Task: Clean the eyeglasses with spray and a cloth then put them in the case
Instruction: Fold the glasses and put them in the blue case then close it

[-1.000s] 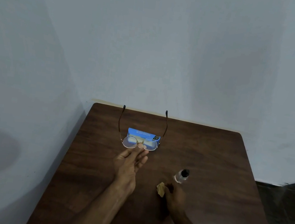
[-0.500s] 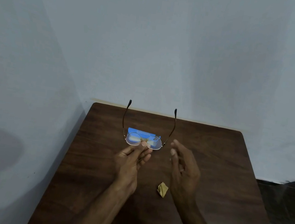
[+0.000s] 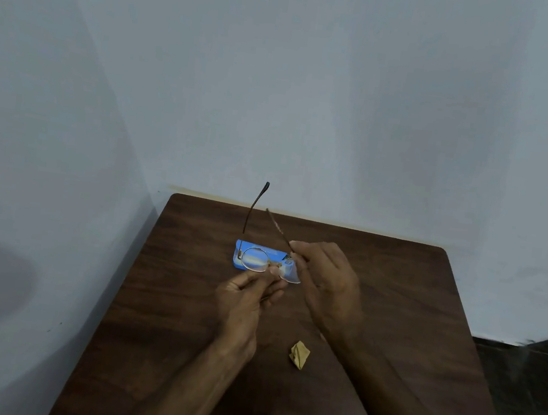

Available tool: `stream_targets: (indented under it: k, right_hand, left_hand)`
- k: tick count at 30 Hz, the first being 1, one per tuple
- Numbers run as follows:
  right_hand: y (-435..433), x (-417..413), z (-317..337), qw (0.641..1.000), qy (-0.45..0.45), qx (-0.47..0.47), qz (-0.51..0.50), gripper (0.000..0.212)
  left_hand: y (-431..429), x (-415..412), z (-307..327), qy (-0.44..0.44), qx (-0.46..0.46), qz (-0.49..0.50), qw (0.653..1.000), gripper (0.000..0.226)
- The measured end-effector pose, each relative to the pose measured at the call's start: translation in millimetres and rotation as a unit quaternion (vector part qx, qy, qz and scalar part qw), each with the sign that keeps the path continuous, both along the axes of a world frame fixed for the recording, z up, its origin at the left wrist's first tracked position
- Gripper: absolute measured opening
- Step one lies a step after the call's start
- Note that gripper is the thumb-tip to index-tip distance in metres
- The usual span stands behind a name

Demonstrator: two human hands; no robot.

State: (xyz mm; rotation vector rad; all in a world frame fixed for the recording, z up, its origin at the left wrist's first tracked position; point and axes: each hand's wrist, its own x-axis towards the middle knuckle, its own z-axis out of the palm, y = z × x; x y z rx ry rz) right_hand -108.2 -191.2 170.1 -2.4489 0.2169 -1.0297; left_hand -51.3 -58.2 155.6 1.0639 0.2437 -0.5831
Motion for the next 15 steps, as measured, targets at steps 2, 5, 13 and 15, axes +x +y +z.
stream_targets:
  k: [2,5,13,15]
  right_hand:
    - [-3.3,3.3,-3.6,0.999,0.031,-0.035,0.026,0.019]
    - [-2.7,5.4,-5.3,0.995,0.049,-0.069,0.053,0.014]
    - [-4.6,2.6,6.4,0.99,0.082,-0.106,0.051,0.018]
    - [-6.3,1.9,8.2,0.987,0.089,-0.124,0.052,0.017]
  left_hand:
    - [-2.2,-2.4,1.1,-0.004,0.0,-0.005,1.0,0.022]
    - [-6.6,-3.1,4.5,-0.007,-0.003,-0.002,1.0,0.016]
    - [-10.4,0.1,4.9,-0.037,0.006,-0.014,0.999,0.014]
    - [-10.7,0.0,5.2,-0.044,0.011,-0.016,0.999,0.014]
